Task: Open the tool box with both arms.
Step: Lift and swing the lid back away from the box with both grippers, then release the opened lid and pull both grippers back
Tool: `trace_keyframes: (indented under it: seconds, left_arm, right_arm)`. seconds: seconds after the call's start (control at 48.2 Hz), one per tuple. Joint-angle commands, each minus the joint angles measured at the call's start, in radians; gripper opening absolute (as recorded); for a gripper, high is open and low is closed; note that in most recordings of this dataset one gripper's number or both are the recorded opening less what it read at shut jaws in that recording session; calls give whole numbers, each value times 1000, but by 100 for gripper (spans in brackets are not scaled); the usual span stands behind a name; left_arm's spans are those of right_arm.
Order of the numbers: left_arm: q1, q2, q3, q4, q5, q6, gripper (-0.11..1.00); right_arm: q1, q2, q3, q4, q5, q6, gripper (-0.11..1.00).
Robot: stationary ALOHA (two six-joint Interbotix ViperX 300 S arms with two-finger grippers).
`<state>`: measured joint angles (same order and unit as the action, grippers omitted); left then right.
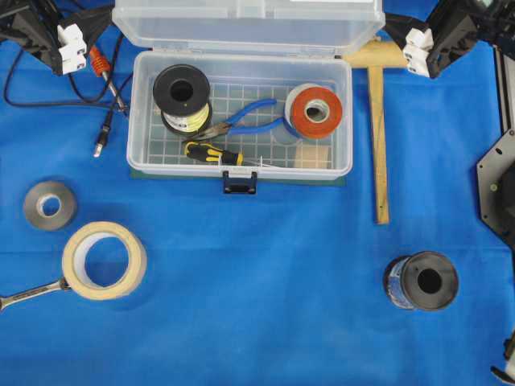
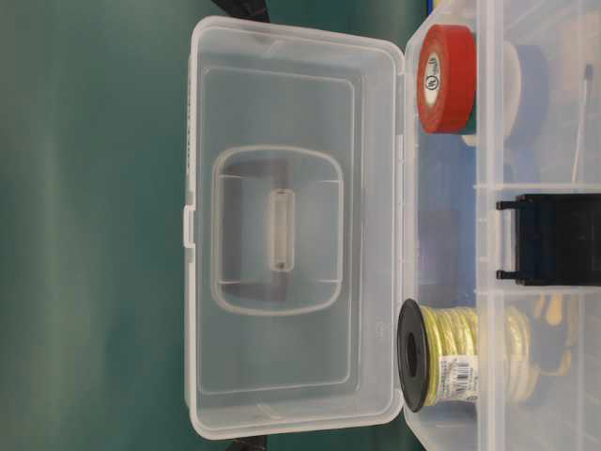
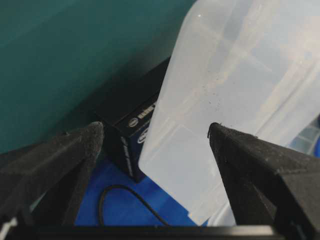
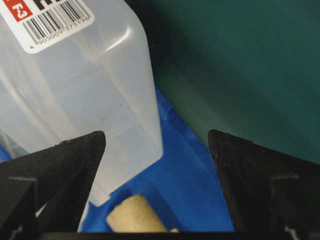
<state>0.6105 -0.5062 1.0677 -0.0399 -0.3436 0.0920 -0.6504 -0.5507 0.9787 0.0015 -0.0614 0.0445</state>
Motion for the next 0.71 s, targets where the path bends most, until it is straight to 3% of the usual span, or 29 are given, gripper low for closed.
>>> trace_keyframes:
  seconds: [0.0, 0.353, 0.685]
  left_arm:
    - [-6, -5, -32, 5, -2, -3, 88]
    - [55, 2, -29, 5, 0, -3, 88]
    - [103, -25, -9, 5, 43, -2, 88]
  right_arm:
    - [-6, 28, -43, 0, -14, -3, 86]
    - [-41, 98, -84, 0, -14, -12, 86]
    - [-75, 61, -64, 0, 8, -11, 86]
